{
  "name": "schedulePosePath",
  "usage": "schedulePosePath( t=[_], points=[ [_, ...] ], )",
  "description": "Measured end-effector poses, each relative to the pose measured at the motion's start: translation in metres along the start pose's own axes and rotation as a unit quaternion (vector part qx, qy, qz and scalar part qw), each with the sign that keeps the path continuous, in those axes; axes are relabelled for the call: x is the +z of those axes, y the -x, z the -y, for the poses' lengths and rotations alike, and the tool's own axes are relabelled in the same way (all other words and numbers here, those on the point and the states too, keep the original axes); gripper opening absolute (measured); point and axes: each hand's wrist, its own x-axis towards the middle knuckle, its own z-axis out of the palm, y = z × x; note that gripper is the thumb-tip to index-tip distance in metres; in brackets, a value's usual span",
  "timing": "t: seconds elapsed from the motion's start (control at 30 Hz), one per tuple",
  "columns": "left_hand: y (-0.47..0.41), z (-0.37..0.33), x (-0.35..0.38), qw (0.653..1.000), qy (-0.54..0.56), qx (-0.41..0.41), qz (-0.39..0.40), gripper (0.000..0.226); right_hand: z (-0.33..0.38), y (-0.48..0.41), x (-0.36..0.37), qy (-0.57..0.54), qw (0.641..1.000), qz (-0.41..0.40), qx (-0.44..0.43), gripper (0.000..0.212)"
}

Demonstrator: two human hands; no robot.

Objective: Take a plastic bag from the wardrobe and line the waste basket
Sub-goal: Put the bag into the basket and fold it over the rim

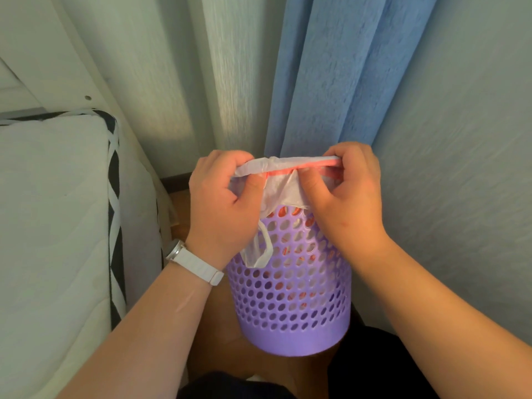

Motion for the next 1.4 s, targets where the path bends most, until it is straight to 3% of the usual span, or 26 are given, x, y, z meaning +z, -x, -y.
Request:
schedulePosePath(
  t=[0.1,0.27,0.43,0.7,1.07,1.23,1.4],
  points=[
    [-0.003,-0.001,-0.003,0.999,0.033,-0.028,0.012,0.004,0.002,-0.002,0.004,0.011,1.000,-0.010,-0.003,0.035],
    [-0.007,-0.011,-0.005,0.997,-0.065,0.025,0.017,0.024,0.010,0.001,0.013,0.017,1.000,-0.007,-0.007,0.033],
    [-0.006,-0.006,-0.006,0.994,-0.102,0.048,0.016,0.020,0.014,0.007,0.019,0.028,0.999,0.009,-0.013,0.034],
    [-0.004,0.009,-0.004,0.998,-0.061,0.006,-0.002,0.008,0.000,0.008,0.003,0.006,0.997,0.046,-0.062,0.040],
    [-0.003,0.003,-0.005,1.000,0.007,-0.008,0.025,0.008,-0.010,0.003,-0.001,-0.004,1.000,-0.010,0.007,0.028],
    [-0.005,-0.009,-0.004,0.996,-0.064,0.042,0.038,0.029,0.001,0.004,0.009,0.017,1.000,-0.007,-0.015,0.031],
    [-0.004,-0.004,-0.004,0.992,-0.108,0.058,0.028,0.018,0.013,0.009,0.019,0.030,0.999,-0.014,-0.025,0.031]
  ],
)
